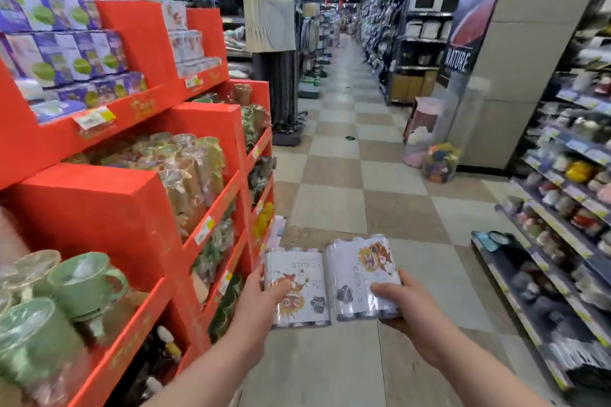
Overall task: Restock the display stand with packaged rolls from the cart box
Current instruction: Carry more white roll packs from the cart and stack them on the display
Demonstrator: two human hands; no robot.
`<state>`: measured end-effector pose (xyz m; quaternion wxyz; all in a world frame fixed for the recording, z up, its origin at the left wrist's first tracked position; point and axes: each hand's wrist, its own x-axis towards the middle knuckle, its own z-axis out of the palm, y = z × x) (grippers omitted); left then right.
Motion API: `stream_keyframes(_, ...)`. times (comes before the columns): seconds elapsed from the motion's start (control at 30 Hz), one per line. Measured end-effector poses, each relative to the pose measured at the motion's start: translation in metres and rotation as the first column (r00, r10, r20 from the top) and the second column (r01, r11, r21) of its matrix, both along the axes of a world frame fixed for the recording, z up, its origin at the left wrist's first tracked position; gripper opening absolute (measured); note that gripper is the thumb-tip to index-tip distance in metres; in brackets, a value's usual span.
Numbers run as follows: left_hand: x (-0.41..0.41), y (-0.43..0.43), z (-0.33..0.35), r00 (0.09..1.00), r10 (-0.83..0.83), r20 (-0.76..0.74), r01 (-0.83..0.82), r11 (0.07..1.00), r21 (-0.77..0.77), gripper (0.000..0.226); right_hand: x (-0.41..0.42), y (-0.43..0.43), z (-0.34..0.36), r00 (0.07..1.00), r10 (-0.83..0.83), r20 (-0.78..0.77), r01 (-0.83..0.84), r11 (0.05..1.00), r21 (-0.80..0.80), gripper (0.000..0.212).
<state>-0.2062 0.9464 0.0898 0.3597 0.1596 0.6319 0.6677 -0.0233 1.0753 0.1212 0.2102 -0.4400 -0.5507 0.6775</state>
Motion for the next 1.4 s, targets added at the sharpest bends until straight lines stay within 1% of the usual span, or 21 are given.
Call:
stream_keyframes(0.13, -0.019, 0.063, -0.003, 0.999, -0.02, -0.032, 0.019, 0.999, -0.032, 0.031, -0.015, 0.055, 0.002, 0.999, -0.03, -0.021, 0.03, 1.0, -0.003, 0.026)
stream_keyframes(0.23, -0.028, 0.111, 0.001, 0.999, -0.042, -0.004, 0.042, 0.999, -0.019, 0.023, -0.025, 0.102, -0.001, 0.998, -0.058, -0.034, 0.058, 0.998, -0.003, 0.026)
stream_keyframes(0.33, -0.041, 0.168, 0.001, 1.0, -0.026, -0.011, 0.026, 1.0, -0.011, 0.026, -0.04, 0.161, -0.007, 0.998, -0.052, -0.046, 0.052, 0.999, -0.001, 0.024)
stream_keyframes(0.4, -0.05, 0.207, 0.0, 1.0, 0.005, -0.01, -0.005, 1.0, -0.01, 0.031, -0.051, 0.205, -0.01, 0.998, -0.03, -0.054, 0.03, 1.0, -0.001, 0.022)
stream_keyframes(0.53, -0.059, 0.28, 0.002, 0.997, 0.07, 0.039, -0.069, 0.997, -0.021, 0.028, -0.077, 0.294, -0.004, 0.997, 0.052, -0.055, -0.052, 0.999, -0.004, 0.022)
stream_keyframes(0.6, -0.064, 0.313, 0.005, 0.993, 0.104, 0.055, -0.102, 0.994, -0.039, 0.034, -0.09, 0.335, 0.003, 0.994, 0.097, -0.049, -0.097, 0.995, -0.001, 0.021)
stream_keyframes(0.73, -0.079, 0.357, 0.008, 0.98, 0.188, 0.072, -0.185, 0.982, -0.045, 0.036, -0.125, 0.404, 0.009, 0.982, 0.186, -0.042, -0.185, 0.983, 0.018, 0.02)
stream_keyframes(0.83, -0.099, 0.374, 0.011, 0.958, 0.273, 0.088, -0.269, 0.962, -0.049, 0.037, -0.155, 0.435, 0.005, 0.969, 0.242, -0.045, -0.242, 0.97, -0.008, 0.021)
stream_keyframes(0.9, -0.116, 0.386, 0.012, 0.944, 0.316, 0.093, -0.314, 0.949, -0.039, 0.038, -0.176, 0.452, 0.004, 0.956, 0.287, -0.058, -0.289, 0.957, -0.022, 0.026)
stream_keyframes(1.0, -0.149, 0.408, 0.016, 0.933, 0.352, 0.077, -0.351, 0.936, -0.021, 0.039, -0.208, 0.477, 0.001, 0.937, 0.342, -0.063, -0.345, 0.938, -0.035, 0.048)
stream_keyframes(1.13, -0.202, 0.451, 0.021, 0.916, 0.39, 0.09, -0.393, 0.919, 0.016, 0.034, -0.253, 0.517, -0.004, 0.932, 0.353, -0.08, -0.356, 0.934, -0.032, 0.048)
stream_keyframes(1.2, -0.232, 0.477, 0.024, 0.92, 0.379, 0.103, -0.385, 0.922, 0.044, 0.034, -0.281, 0.541, -0.004, 0.935, 0.349, -0.068, -0.352, 0.936, -0.022, 0.054)
stream_keyframes(1.3, -0.28, 0.515, 0.029, 0.924, 0.359, 0.132, -0.372, 0.924, 0.09, 0.03, -0.327, 0.577, 0.005, 0.928, 0.363, -0.082, -0.363, 0.932, 0.01, 0.053)
stream_keyframes(1.4, -0.329, 0.549, 0.037, 0.924, 0.367, 0.104, -0.378, 0.919, 0.111, 0.033, -0.376, 0.608, 0.014, 0.919, 0.381, -0.096, -0.379, 0.924, 0.04, 0.055)
